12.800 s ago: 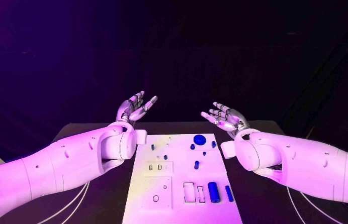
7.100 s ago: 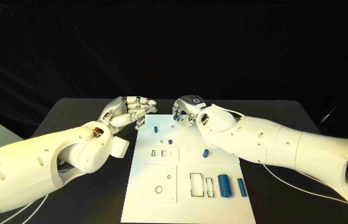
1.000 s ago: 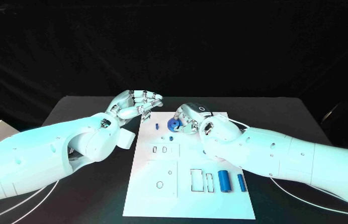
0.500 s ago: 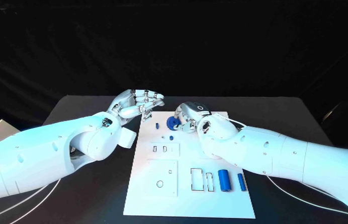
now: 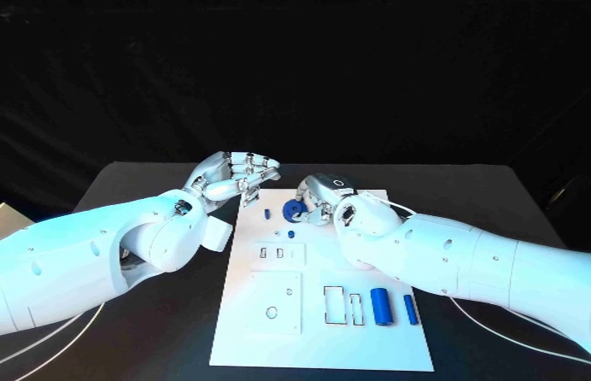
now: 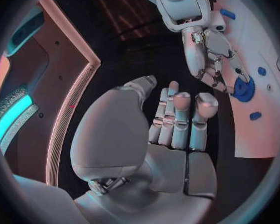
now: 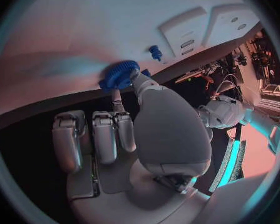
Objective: Assemble the parts on the task board
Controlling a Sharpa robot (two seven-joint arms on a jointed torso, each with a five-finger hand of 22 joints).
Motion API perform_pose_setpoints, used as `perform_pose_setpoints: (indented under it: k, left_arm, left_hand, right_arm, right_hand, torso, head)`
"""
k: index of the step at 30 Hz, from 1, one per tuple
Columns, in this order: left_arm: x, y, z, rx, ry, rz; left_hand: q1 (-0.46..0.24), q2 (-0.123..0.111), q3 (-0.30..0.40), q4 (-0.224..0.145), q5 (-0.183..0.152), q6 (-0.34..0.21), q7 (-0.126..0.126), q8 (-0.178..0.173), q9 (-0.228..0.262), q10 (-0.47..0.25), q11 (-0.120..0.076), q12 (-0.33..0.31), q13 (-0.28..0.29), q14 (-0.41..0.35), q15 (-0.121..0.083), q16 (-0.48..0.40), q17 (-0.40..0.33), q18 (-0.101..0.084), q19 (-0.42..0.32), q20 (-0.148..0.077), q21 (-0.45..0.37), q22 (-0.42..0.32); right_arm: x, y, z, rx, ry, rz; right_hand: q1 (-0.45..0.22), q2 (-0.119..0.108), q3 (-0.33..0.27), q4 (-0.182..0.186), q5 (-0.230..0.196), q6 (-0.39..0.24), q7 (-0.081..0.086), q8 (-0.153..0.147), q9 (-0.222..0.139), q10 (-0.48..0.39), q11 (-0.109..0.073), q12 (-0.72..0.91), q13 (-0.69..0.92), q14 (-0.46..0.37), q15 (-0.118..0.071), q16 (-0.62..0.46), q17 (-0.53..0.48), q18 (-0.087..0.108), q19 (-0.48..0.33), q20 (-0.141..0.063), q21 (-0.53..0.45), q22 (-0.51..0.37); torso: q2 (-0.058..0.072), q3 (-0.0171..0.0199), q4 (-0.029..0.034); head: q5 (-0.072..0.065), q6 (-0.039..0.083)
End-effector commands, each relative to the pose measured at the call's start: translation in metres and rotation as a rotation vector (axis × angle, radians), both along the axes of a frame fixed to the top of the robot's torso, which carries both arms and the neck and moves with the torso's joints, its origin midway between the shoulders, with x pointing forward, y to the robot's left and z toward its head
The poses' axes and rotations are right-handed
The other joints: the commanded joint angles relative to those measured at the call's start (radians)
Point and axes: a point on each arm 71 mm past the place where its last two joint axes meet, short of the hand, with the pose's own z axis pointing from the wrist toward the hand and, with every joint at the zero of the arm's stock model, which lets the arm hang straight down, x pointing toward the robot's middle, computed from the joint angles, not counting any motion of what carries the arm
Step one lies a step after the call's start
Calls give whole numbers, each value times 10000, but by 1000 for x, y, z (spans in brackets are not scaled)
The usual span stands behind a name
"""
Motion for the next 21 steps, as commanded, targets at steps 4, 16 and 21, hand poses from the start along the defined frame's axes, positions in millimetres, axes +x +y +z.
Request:
perform_pose_setpoints:
  k: [4,16,21]
  left_arm:
    - [0,-1,1,-36,-23,-186]
    - [0,0,1,-12,-12,-138]
    - [-1,1,1,-1,-15,-107]
  left_hand:
    - [15,110,53,16,-42,-93,9,60,11,-75,-17,38,14,50,-22,23,-15,-155,4,15,34,1]
    - [15,110,53,16,-42,-93,9,60,11,-75,-17,38,14,50,-22,23,-15,-155,4,15,34,1]
    - [20,114,66,5,-41,-109,14,58,16,-99,-12,44,24,51,-18,31,-18,-156,3,17,43,11]
  right_arm:
    - [0,-2,-4,-155,459,126]
    - [0,-4,-7,-185,879,256]
    - [0,-9,-9,-208,946,178]
  right_hand:
    - [-700,86,-1087,562,51,-263,110,-188,-49,544,133,-91,2099,945,149,87,2167,-143,1046,202,45,2635]
    - [-1541,550,-1388,565,66,-129,83,-158,-8,664,118,40,2229,965,148,117,2268,-143,1046,214,45,2635]
    - [-1563,640,-1335,562,60,-80,67,-136,4,704,105,82,2269,967,136,120,2277,-143,1046,207,45,2635]
  torso:
    - [-5,-2,-12]
    - [-1,3,-9]
    - [0,2,-18]
  head:
    - [32,1]
    - [22,-9]
    - [28,-4]
